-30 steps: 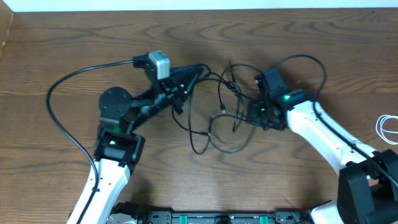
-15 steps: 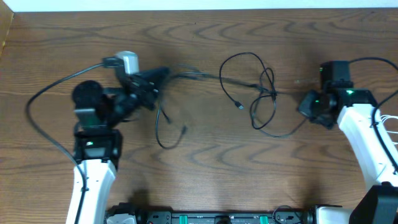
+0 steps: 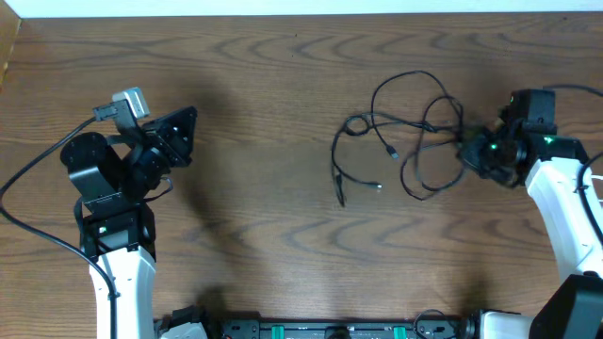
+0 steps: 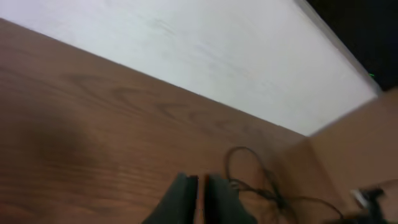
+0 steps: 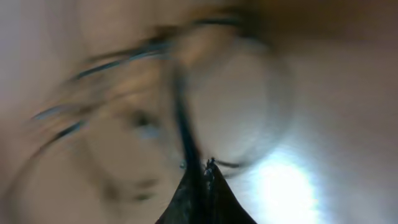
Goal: Untangle cables
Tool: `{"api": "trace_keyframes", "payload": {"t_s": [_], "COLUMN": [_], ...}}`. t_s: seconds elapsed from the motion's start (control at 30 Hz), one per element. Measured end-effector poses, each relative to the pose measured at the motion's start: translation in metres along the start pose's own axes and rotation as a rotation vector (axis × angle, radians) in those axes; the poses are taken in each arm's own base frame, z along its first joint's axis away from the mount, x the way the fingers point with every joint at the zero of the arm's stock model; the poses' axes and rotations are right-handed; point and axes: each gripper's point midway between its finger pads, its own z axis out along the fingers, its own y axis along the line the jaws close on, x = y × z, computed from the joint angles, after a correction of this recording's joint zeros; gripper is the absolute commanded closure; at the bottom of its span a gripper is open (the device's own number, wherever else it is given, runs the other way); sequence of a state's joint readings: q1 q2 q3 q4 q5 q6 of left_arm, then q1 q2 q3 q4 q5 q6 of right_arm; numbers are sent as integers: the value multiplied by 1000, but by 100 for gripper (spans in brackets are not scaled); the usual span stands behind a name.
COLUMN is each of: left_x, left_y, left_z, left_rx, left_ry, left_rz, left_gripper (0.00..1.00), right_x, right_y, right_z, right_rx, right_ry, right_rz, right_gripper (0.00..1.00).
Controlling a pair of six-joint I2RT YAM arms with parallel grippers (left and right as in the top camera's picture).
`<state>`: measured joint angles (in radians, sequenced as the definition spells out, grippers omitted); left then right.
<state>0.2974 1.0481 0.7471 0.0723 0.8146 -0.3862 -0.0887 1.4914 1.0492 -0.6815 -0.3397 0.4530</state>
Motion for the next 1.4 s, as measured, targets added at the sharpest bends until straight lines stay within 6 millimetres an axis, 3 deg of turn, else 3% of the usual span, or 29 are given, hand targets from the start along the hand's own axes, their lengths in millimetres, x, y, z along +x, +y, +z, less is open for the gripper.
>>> {"api": "trace_keyframes", "payload": {"t_s": [0.1, 0.17, 0.3, 0.57, 0.63, 0.77, 0.97, 1.13, 1.4], "left_x": [5, 8, 16, 27, 28, 31, 49, 69, 96], "left_y": [-9, -17, -32, -54, -56, -61, -87, -106, -112], "left_z": [0, -1, -4, -11, -12, -12, -5, 11, 39], "left_rx": [55, 98, 185, 321, 333, 356, 433, 437, 360], "left_ry": [28, 49, 92, 158, 164, 178, 233, 263, 302], "left_rz": [-1, -3, -2, -3, -3, 1, 62, 125, 163], "left_gripper": [66, 65, 56, 43, 41, 28, 20, 18, 10], "right_x": [8, 17, 38, 66, 70, 77, 80, 83, 84], "right_y": [62, 99, 159, 222, 233, 246, 250, 252, 253], "right_z": [-5, -15, -42, -75, -82, -93, -109, -116, -116], "right_rx": [-298, -484, -794, -1058, -1096, -1143, -1160, -1167, -1162], "right_ry": [32, 42, 45, 37, 37, 62, 85, 103, 132], "right_rz": [-217, -345, -559, -733, -742, -723, -688, -668, -628], "right_gripper": [99, 99, 98, 98, 99, 99, 99, 99, 98]}}
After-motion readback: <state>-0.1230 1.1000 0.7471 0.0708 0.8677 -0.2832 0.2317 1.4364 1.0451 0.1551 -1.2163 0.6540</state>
